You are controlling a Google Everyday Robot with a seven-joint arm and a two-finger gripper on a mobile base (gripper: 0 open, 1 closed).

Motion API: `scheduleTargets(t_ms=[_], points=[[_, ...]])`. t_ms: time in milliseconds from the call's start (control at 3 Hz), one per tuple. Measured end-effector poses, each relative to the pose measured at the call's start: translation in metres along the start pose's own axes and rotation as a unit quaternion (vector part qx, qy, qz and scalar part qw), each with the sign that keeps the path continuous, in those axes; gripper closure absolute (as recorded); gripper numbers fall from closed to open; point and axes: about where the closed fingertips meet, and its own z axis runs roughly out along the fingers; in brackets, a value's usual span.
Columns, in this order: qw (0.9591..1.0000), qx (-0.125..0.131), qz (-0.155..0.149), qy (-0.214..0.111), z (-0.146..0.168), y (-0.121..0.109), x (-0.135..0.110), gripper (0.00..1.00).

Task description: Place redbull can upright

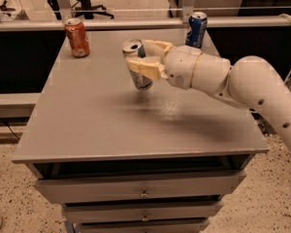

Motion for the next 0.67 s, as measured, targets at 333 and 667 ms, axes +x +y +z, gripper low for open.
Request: scheduleTargets(t_ms=[333, 667], points=[[0.9999, -0.006, -0.010, -0.004, -0.0027, -0.0002, 0.0140, 0.82], [0.9999, -0.008, -0.001, -0.010, -0.0076, -0.0037, 0.0214, 0.59]])
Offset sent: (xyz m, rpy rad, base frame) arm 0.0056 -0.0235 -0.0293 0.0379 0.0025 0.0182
